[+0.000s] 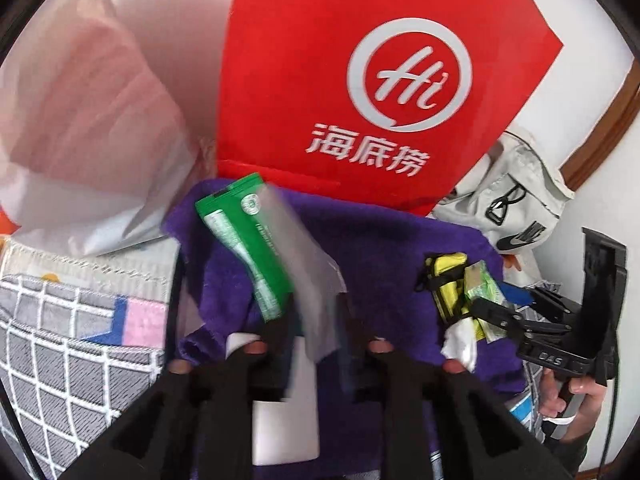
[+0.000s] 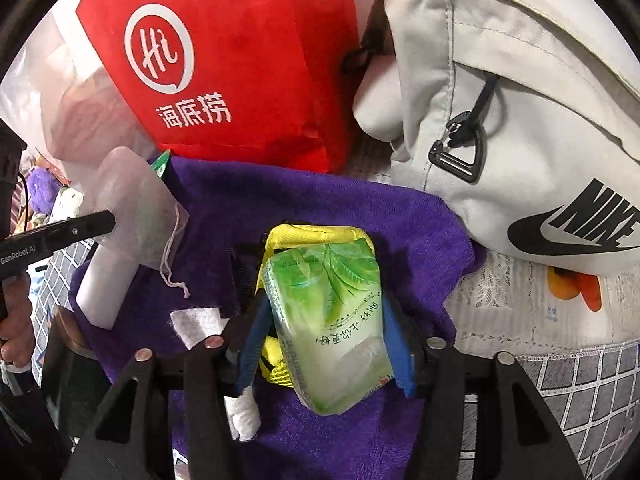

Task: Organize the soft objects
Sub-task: 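Lower the green packet and clear tube onto the towel and open both grippers, then move the left gripper to the white glove while the right gripper moves to the strawberry-print snack packet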

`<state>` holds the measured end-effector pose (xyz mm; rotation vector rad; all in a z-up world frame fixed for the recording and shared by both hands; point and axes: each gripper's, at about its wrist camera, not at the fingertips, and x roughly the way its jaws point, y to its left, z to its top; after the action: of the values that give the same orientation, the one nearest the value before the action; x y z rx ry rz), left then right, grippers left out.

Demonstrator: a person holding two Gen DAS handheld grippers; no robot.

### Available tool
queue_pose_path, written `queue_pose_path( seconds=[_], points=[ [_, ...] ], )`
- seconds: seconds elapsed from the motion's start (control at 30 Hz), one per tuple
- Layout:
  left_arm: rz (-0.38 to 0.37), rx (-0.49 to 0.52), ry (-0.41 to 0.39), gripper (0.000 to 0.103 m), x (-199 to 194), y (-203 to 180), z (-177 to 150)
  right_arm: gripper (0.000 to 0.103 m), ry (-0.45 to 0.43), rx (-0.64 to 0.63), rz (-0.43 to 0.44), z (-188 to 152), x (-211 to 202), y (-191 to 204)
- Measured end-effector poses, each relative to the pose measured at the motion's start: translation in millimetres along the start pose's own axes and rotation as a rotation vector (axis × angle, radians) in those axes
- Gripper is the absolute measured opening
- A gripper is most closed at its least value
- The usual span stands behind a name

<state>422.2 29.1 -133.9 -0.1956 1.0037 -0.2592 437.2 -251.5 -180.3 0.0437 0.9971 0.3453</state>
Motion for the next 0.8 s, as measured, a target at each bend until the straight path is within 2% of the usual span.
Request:
queue_pose_path(
  seconds=[0.07, 0.2, 0.23, 0.47, 0.57, 0.8],
  points=[
    [0.025, 0.0, -0.01, 0.032, -6, 1, -2, 0.065, -0.011, -0.001, 0.016, 0, -3, 3],
    [0.044, -0.007, -0.023, 0.048, -21, 4, -6, 0.073, -0.024, 0.003, 0.008, 1, -14, 9],
    [0.049, -0.006, -0.03, 0.049, -27, 4, -8, 0.074, -0.028, 0.002, 0.005, 0, -18, 13],
    [0.074, -0.023, -0.057, 0.05, -65, 7, -29, 0.075, -0.083, -0.031, 0.002, -21, -65, 42],
    [0.119, -0.033, -0.078, 0.051, -84, 7, -42, 0.075, -0.097, -0.023, 0.027, -38, -84, 53],
    [0.099, -0.034, -0.118, 0.051, -126, -2, -81, 0.075, -0.114, -0.017, 0.028, -83, -117, 80]
  ],
)
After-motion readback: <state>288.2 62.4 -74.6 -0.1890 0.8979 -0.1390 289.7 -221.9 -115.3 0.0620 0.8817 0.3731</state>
